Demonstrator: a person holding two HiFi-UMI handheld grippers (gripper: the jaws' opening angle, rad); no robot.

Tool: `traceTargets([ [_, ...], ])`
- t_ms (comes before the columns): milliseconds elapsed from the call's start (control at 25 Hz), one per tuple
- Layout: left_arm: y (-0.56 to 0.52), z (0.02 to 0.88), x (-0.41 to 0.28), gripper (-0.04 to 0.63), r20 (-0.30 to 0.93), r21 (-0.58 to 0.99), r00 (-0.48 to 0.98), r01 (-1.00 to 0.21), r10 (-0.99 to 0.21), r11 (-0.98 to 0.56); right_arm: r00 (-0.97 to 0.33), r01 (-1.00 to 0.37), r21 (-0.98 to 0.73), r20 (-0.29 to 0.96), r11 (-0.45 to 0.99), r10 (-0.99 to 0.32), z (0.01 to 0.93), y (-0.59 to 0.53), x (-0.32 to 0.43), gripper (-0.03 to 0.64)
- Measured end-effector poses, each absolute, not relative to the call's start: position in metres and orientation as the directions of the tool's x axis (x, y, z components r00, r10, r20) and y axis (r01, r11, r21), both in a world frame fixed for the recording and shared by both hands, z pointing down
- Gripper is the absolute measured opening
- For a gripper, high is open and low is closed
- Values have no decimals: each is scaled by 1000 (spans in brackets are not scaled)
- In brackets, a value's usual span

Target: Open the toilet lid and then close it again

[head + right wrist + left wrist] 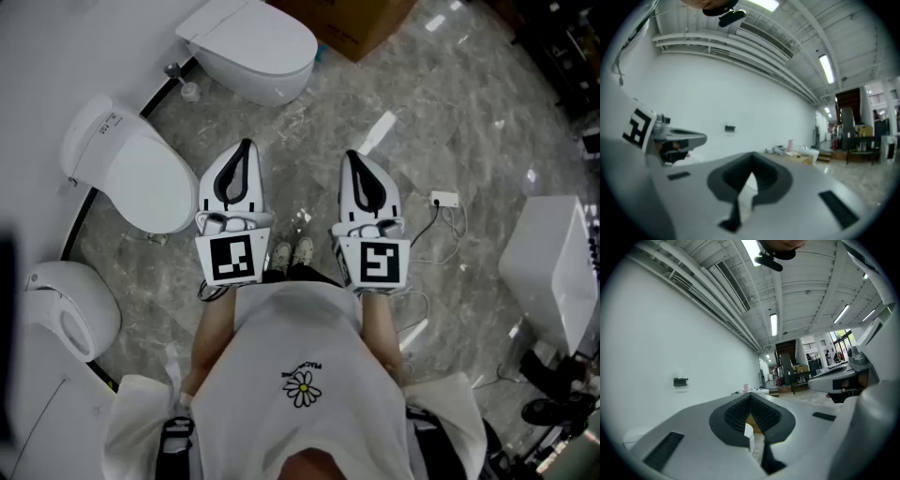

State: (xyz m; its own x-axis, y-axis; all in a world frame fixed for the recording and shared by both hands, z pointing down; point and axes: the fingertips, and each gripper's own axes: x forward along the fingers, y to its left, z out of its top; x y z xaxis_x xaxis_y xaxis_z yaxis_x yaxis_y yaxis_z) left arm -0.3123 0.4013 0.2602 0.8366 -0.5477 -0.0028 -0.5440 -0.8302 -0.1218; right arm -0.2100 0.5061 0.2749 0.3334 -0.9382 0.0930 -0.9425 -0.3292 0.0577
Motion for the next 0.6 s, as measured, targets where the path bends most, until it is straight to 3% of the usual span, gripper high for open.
traceTargets([
  [600,402,265,-307,25,-3,-94,827,-560,-563,-823,299,-954,21,84,-299,-950,279,518,-206,29],
])
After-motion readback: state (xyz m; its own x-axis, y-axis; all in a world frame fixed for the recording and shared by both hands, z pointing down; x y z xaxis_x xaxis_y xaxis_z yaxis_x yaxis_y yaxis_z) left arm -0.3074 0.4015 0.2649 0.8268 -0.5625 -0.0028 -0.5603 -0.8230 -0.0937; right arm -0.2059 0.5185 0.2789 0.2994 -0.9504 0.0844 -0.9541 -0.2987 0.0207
